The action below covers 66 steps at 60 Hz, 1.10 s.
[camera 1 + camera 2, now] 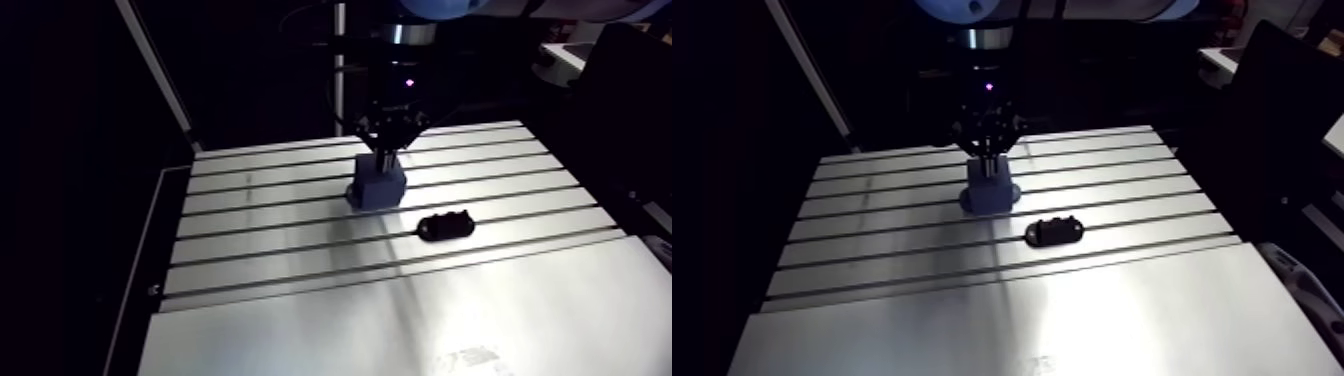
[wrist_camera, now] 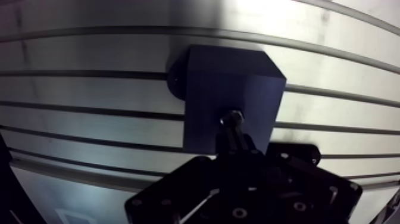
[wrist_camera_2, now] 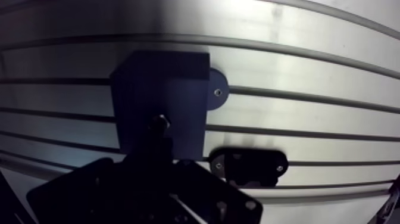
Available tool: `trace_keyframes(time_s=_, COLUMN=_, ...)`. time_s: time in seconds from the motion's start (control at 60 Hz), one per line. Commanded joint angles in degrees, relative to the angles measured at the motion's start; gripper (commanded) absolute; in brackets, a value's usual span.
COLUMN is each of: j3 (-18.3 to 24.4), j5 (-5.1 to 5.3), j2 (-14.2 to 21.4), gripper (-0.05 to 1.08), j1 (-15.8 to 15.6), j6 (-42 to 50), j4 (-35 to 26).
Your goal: Pick up the M10 bolt and insert it into the hex recess until seated.
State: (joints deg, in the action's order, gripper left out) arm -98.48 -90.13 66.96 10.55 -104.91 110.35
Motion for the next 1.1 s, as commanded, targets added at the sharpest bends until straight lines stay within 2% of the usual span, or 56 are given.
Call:
trace_keyframes(time_s=0.017, j3=0.09, j5=0.0, j2=-0.3, gripper=1.08, j1=0.0, j6=-0.33, j4=0.0)
trace_keyframes(time_s=1.1, j3=0.26, j5=0.09, j2=-0.65, gripper=1.08, j1=0.26, j6=-0.69, j4=0.0)
